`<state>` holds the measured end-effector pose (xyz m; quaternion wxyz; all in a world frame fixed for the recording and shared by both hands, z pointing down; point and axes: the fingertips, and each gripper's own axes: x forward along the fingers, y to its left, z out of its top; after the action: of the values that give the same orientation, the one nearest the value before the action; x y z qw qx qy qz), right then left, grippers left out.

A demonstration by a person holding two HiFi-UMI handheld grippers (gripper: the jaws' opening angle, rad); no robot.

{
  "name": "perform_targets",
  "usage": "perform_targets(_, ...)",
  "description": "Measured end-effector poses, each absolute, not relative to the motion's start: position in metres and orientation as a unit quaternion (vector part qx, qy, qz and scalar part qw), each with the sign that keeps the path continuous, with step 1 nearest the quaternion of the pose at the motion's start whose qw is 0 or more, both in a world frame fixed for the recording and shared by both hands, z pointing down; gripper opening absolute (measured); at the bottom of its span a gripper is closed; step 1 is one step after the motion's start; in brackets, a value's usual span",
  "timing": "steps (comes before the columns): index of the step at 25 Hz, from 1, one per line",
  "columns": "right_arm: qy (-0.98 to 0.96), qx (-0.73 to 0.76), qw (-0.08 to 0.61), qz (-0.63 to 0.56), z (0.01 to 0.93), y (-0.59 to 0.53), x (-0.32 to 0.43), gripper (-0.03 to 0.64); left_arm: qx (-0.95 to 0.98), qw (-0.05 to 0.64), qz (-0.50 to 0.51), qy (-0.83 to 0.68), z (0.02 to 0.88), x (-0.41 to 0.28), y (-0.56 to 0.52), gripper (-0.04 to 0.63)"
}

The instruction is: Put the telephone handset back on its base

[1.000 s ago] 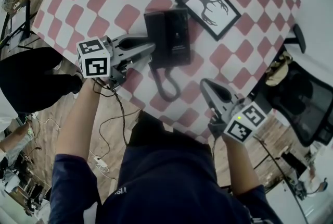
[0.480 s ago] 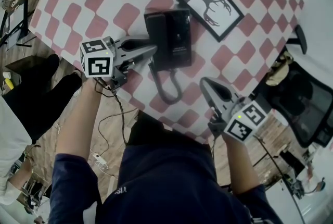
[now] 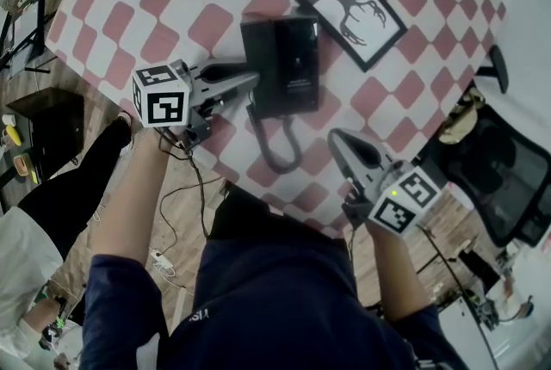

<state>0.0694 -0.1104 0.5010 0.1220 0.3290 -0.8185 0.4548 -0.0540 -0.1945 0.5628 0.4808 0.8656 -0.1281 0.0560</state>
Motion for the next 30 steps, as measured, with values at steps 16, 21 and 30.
perform_targets(16,-0.829,0.330,0.117,0.436,0.481,-0.107,0.065,0.017,0.859,0.452,0.103,-0.218,0.567,-0.063,-0.193,0.179)
perform_targets(21,-0.838,0.332,0.113,0.419,0.465,-0.104,0.065,0.017,0.865,0.433,0.095,-0.233,0.547,-0.065,-0.183,0.179)
perform_targets(30,-0.856,0.334,0.098,0.383,0.427,-0.093,0.067,0.017,0.884,0.383,0.092,-0.253,0.488,-0.057,-0.155,0.158)
